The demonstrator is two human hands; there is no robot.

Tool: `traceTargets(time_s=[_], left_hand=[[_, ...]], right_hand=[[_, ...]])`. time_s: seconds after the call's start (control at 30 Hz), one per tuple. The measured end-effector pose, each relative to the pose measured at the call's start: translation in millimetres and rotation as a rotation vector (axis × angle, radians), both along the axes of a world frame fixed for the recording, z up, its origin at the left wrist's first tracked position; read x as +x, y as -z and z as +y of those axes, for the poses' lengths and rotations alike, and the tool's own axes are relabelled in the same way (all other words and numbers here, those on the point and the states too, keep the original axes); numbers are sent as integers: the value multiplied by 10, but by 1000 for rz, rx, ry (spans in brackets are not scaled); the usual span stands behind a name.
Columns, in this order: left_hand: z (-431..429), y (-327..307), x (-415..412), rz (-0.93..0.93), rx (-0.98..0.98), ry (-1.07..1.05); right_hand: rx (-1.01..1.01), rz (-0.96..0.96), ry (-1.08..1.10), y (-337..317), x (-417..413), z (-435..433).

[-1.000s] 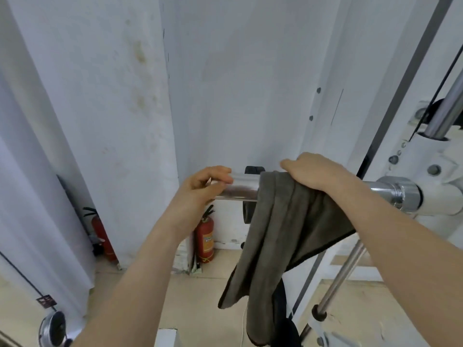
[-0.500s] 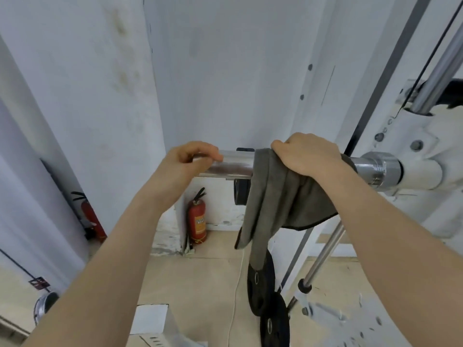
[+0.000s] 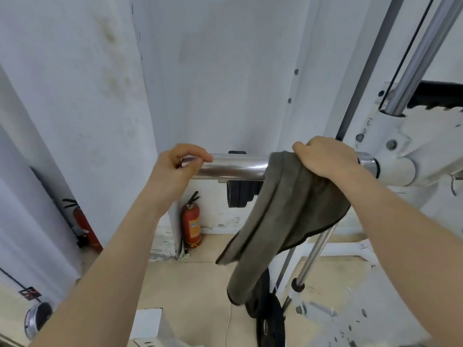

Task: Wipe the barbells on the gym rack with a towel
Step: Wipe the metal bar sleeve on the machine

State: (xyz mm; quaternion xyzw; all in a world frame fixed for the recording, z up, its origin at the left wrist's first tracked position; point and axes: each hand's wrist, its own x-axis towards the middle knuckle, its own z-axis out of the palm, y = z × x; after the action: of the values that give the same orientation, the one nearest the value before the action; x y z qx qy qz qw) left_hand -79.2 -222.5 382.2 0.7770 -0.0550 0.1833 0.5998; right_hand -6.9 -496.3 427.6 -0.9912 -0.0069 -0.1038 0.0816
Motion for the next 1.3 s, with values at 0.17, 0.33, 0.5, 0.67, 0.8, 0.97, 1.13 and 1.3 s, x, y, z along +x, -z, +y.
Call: traceTargets(time_s=[0.17, 0.33, 0.5, 0.67, 0.8, 0.97, 1.13, 1.3], left_hand=[[-458, -328, 241, -136, 816, -398], [-951, -142, 513, -81, 1136, -338], [-896, 45, 113, -270, 1125, -315], [-989, -237, -44, -250, 1013, -434], [-1255, -397, 488, -101, 1059, -342], [-1191, -87, 531, -170, 1273, -330], [-1186, 59, 130, -335, 1068, -339], [-1243, -377, 377, -134, 960, -390]], right_hand=[[-121, -395, -130, 332, -267, 386], [-94, -495, -232, 410, -182, 404], [26, -203, -36, 138, 41, -147], [-51, -473, -86, 480, -276, -110], [24, -515, -70, 646, -373, -52], [-105, -274, -118, 259, -69, -52], [40, 282, -123, -87, 290, -61], [-45, -127, -119, 126, -7, 10]])
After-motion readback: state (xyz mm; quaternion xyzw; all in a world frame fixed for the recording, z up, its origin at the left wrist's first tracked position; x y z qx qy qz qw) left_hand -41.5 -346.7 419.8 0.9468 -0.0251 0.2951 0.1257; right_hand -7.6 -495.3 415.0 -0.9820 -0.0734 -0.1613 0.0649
